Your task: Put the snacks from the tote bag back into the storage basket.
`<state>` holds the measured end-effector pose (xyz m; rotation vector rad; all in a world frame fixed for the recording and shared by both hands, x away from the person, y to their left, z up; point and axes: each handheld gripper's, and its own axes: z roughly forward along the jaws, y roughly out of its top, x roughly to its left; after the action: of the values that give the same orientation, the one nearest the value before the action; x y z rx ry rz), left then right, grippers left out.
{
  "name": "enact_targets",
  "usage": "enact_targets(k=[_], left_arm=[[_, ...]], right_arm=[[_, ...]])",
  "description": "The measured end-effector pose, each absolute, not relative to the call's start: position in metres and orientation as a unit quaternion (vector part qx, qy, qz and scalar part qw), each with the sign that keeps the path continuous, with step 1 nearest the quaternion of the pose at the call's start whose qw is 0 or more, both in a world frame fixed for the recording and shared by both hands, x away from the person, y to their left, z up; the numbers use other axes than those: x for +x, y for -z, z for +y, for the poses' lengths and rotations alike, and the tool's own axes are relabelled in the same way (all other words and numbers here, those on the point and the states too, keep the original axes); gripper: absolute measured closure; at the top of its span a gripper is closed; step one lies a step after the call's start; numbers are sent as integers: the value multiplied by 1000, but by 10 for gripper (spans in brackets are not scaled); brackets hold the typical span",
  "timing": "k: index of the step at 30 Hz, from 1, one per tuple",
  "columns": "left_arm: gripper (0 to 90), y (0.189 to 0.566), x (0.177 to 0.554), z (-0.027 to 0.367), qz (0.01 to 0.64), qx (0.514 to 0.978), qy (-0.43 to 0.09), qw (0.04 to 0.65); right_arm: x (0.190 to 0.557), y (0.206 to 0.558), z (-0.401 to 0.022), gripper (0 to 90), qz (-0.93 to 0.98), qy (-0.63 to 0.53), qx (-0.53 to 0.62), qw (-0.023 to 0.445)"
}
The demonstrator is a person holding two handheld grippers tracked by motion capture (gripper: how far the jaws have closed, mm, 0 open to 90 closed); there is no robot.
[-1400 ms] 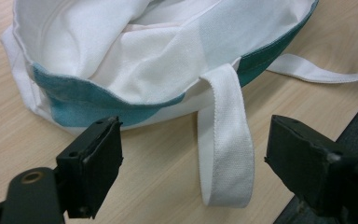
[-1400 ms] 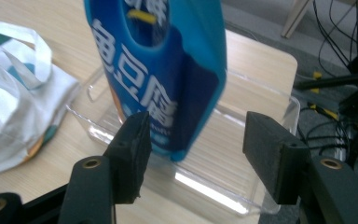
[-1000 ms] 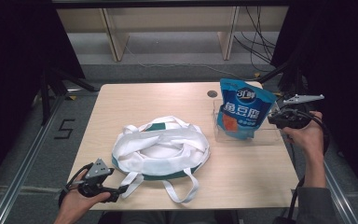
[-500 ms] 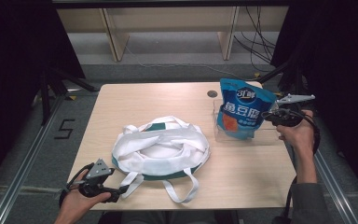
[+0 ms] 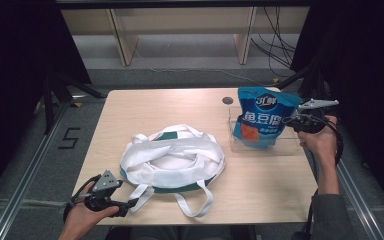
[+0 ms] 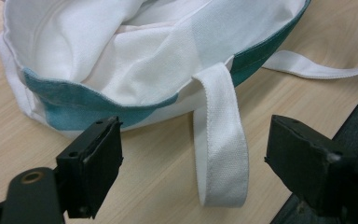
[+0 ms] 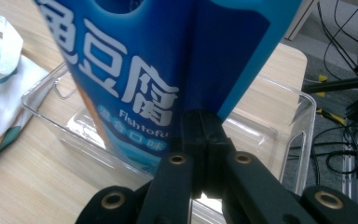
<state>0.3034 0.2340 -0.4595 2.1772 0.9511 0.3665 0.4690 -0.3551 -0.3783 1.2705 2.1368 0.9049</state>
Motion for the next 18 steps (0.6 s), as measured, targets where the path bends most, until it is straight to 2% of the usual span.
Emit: enact_targets(k=[4,5,7,8,11,12,18], left_arm=[[178,459,304,235,364,847,-146,358],[178,459,304,235,361,849,-147,357],[178,459,304,235,361,849,-147,357],[178,459,304,235,360,849,-147,357],[178,459,303,235,364,849,-139,358],[178,458,304,235,362,850,-139,356],[178,457,304,238,354,854,-146,352]], right_arm=[[472,380,-358,900,783,-331,465,247],[475,382,-360,900,777,-342,459,260],[475,382,-360,900,775,-342,464,258],[475,380,-361,900,777,-334,475,242],[477,381,-363,900,778,-337,469,248],[478,384,-363,900,773,-347,462,262],[471,381,-363,894,773,-347,467,254]])
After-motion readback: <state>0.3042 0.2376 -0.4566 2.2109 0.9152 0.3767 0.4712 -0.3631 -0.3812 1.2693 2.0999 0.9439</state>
